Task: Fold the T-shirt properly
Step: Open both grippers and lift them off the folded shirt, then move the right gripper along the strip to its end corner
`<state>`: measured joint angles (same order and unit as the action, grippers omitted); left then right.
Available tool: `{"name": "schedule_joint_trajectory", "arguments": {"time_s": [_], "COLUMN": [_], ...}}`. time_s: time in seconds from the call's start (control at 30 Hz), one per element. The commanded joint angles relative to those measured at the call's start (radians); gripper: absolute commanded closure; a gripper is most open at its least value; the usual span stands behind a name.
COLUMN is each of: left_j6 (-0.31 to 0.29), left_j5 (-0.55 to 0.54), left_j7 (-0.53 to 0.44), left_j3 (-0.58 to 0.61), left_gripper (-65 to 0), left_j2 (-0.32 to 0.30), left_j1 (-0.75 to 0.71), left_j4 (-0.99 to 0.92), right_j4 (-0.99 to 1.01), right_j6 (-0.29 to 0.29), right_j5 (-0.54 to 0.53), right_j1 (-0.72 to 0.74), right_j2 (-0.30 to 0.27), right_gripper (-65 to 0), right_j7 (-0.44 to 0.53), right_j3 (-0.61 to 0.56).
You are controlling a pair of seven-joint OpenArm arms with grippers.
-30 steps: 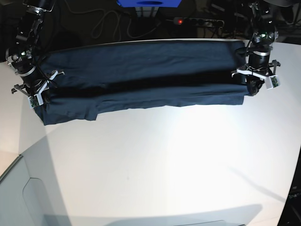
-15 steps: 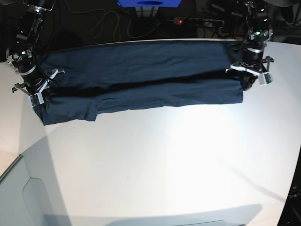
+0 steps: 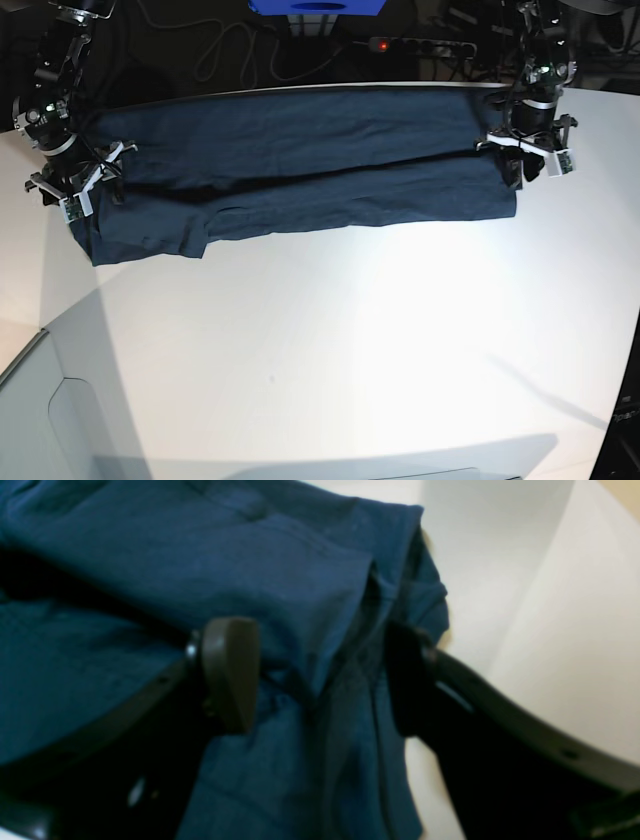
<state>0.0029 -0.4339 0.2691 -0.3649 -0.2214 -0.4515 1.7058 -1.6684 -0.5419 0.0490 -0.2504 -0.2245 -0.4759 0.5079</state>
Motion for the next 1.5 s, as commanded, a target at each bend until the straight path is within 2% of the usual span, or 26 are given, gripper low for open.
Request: {"name": "schedule_joint_trajectory", "arguments": {"time_s": [0.0,0.37,0.53,0.67,0.7,0.9,1.13,1.47], "left_j6": [-0.001,0.004,-0.001,-0.001,-0.001,-0.001,-0.001,-0.001], "left_j5": [-0.006,-0.003,0.0,0.0,0.0,0.0,0.002,0.002], "left_j7": [-0.023,-0.024,-0.023,-0.023,-0.023,-0.023,-0.023,-0.023], "left_j3": [-0.01,-0.012,-0.012,-0.01,-0.01,-0.012,-0.012,-0.012], "left_gripper": [-26.2,-26.7,-26.8,-26.8,-26.8,-26.8,-26.8,-26.8], "left_j2": [-0.009,-0.009,-0.009,-0.009,-0.011,-0.014,-0.014,-0.016], "left_j1": [-0.005,-0.007,0.0,0.001,0.001,-0.005,-0.008,0.001], "left_j4": [0.023,0.084,0.076,0.076,0.076,0.076,0.076,0.075], "right_j4": [-0.022,-0.063,-0.031,0.06,0.084,0.215,0.267,0.337], "right_j6": [-0.02,-0.02,-0.022,-0.114,-0.12,-0.122,-0.122,-0.123], "right_j5": [-0.011,-0.011,-0.011,-0.011,-0.011,-0.011,-0.011,-0.011], "right_j1": [0.007,0.062,0.138,0.24,0.26,0.363,0.428,0.437], "right_j2": [-0.017,-0.008,-0.019,-0.029,-0.029,-0.009,-0.008,-0.014], "right_gripper": [-38.1,-38.1,-38.2,-38.2,-38.4,-38.6,-38.2,-36.9], "right_j7": [0.021,0.021,-0.019,-0.102,-0.113,-0.113,-0.113,-0.111], "right_j3": [0.008,-0.009,-0.151,-0.259,-0.275,-0.363,-0.427,-0.44]}}
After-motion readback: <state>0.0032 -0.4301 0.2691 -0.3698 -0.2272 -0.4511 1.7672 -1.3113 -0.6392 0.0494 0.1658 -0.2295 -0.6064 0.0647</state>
